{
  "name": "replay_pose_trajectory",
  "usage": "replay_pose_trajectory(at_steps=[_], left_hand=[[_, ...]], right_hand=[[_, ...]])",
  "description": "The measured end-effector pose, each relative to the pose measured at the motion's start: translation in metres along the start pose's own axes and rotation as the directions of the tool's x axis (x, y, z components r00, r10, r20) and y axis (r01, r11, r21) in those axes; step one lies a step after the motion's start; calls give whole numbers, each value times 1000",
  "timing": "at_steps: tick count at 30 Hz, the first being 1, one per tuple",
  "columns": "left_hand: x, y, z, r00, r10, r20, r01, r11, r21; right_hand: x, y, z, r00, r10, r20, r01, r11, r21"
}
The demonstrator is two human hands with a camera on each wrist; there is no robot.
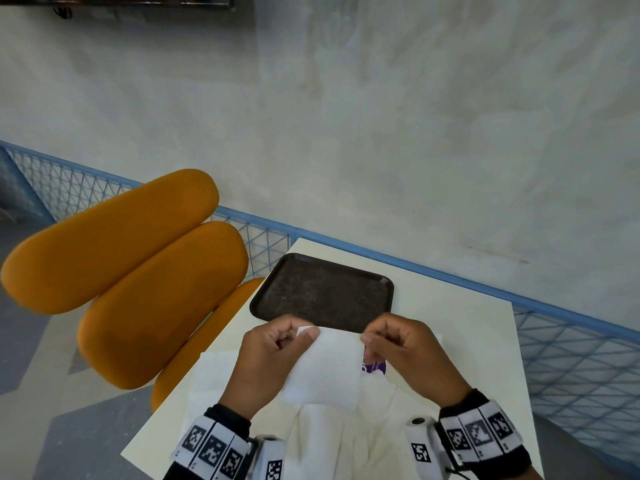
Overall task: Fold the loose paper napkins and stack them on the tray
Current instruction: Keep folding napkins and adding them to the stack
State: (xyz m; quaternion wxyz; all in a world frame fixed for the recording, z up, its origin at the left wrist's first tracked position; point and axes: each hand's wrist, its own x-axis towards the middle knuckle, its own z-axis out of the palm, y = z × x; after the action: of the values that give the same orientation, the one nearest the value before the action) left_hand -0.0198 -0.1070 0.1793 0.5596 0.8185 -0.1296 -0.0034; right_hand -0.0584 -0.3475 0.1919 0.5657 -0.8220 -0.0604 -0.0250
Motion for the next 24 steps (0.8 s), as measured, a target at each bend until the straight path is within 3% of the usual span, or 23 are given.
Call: replay_pose_trajectory(at_steps=[3,5,8,11,17,24], left_hand=[[0,3,3,999,-46,-27,44,995,-90],[0,3,6,995,-95,-27,89,983,-161],[0,3,13,988,-152,-13,145,966,-214],[-1,7,18,983,-182,-19,175,964,-202],[-9,13,24,948,-298,115,318,913,-255],[-11,2,30,931,-340,132,363,904,-226]], right_hand=[[-3,7,-3,998,22,-62,-18,997,70],[-5,8,3,991,79,-111,-54,977,207],[-10,9,16,985,174,-13,-156,914,374],[-13,9,28,988,151,45,-157,916,370],[-14,8,35,982,179,-65,-138,903,407],[-21,29,24,985,91,-147,-62,980,190]])
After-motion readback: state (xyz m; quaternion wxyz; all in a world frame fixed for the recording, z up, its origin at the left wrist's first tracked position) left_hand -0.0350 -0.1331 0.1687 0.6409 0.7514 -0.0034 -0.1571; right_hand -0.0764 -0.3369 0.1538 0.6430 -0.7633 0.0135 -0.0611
